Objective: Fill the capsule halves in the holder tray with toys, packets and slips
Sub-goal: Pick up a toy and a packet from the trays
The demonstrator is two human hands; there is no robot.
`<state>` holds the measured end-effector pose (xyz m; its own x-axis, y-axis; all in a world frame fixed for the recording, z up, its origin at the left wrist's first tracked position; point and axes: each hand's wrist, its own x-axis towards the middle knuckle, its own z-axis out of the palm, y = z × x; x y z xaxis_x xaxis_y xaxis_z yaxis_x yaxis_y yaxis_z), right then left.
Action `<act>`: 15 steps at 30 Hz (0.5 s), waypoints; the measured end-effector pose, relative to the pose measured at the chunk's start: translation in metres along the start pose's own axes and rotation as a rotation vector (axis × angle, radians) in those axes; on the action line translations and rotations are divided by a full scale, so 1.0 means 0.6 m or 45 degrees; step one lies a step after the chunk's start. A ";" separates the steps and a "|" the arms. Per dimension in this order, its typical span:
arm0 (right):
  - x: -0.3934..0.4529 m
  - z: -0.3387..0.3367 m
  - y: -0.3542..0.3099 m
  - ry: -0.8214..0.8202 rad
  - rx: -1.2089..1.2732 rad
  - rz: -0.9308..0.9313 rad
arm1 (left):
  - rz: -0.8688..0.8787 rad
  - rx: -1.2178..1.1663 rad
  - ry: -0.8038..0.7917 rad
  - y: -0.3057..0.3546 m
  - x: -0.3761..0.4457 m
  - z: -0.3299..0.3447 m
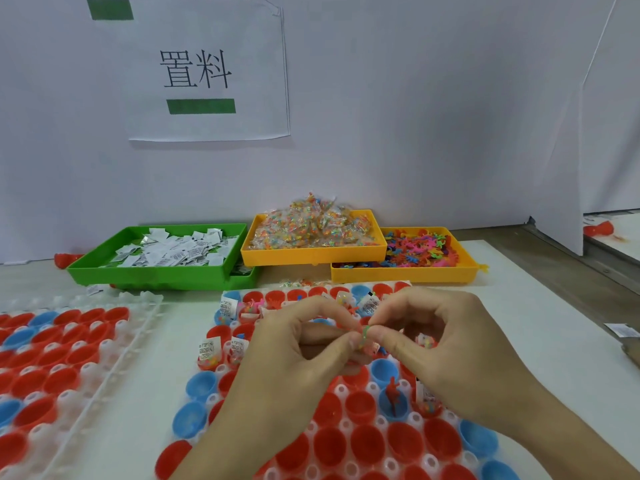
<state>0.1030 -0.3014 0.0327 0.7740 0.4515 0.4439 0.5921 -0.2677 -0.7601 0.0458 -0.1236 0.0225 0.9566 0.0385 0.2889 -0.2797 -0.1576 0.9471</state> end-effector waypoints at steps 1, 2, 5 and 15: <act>-0.002 0.002 -0.001 -0.005 0.003 -0.002 | 0.017 0.002 0.028 -0.001 -0.005 -0.001; -0.003 0.005 -0.002 -0.011 0.002 -0.005 | 0.038 0.009 0.043 -0.001 -0.009 -0.001; -0.005 0.012 -0.007 0.012 0.016 -0.012 | 0.114 -0.015 0.059 0.002 -0.018 -0.003; -0.010 0.015 -0.018 -0.060 0.062 -0.036 | 0.152 -0.055 0.088 -0.008 -0.021 -0.005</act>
<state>0.0900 -0.2939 0.0338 0.7452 0.4979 0.4435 0.6008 -0.2129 -0.7705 0.0351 -0.1204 0.0148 0.9088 0.0899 0.4074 -0.3958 -0.1223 0.9101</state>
